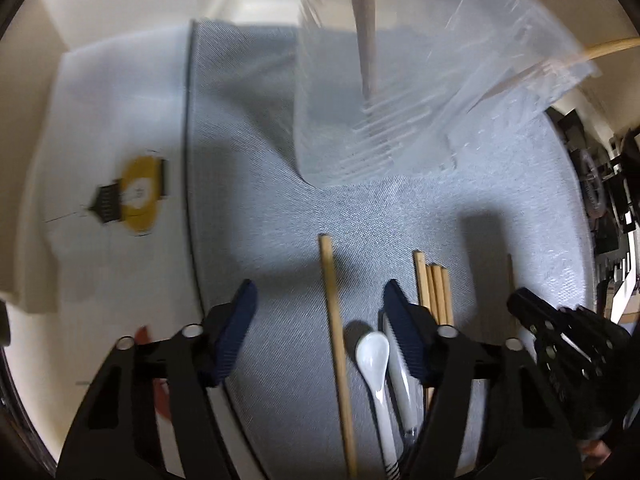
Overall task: Organize utensils
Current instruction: 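Close the right tool on a chopstick while the left tool grasps another chopstick, then lift both chopsticks and lower them into the clear plastic holder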
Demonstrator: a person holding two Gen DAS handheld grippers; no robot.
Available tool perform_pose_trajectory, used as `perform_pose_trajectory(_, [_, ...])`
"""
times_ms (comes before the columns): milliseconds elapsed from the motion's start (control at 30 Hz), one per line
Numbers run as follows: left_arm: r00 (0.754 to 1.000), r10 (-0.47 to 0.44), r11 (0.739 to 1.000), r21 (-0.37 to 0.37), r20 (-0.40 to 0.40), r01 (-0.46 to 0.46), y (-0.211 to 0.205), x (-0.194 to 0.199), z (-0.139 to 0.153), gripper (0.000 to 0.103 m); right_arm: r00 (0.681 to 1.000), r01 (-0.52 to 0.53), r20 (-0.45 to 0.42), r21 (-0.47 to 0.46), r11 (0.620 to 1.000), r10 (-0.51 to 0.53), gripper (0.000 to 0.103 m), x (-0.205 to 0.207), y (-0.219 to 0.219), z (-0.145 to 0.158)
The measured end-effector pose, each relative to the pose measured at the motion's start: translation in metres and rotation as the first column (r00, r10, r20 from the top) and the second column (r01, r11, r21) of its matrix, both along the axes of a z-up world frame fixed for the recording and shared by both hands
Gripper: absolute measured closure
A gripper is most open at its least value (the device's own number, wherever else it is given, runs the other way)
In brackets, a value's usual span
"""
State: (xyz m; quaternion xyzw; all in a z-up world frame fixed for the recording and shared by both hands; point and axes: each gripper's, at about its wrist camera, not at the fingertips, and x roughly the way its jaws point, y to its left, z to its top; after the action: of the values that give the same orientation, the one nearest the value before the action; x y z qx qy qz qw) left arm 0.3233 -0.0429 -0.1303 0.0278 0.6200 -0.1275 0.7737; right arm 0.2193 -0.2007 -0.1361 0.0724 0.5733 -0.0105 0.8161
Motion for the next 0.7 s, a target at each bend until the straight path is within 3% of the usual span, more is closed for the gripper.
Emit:
perform_pose_trajectory(100, [1.000,-0.006,0.999,0.040,-0.026,0.007,-0.007,0.009,-0.017,0.052,1.000,-0.008,-0.002,0.010,1.000,0.008,0.097,-0.004,-0.002,-0.002])
perform_pose_trajectory(267, [0.998,-0.038,0.994,0.105,0.056,0.032,-0.015,0.007,-0.021,0.059,1.000,-0.015,-0.007,0.016,1.000,0.015,0.097,-0.007,0.000,-0.004])
perform_pose_trajectory(300, [0.996,-0.049,0.994,0.100,0.072,0.042,-0.016,0.006,-0.020,0.072,1.000,-0.015,-0.007,0.017,1.000,0.016,0.097,-0.009,-0.001,-0.006])
perform_pose_trajectory(333, [0.995,-0.056,0.994,0.096,0.088,0.048,-0.017,0.005,-0.020,0.094,1.000,-0.016,-0.009,0.017,1.000,0.016,0.097,-0.008,-0.002,-0.006])
perform_pose_trajectory(533, [0.994,-0.013,1.000,0.010,0.108,0.012,0.000,0.002,-0.009,0.097,0.999,-0.032,0.014,0.026,0.999,0.032,0.097,0.001,0.005,-0.002])
perform_pose_trajectory(700, [0.979,0.004,0.993,-0.113,0.204,0.020,0.025,-0.017,0.046,0.097,0.995,-0.053,0.084,0.043,0.998,0.049,0.097,0.000,0.009,0.027])
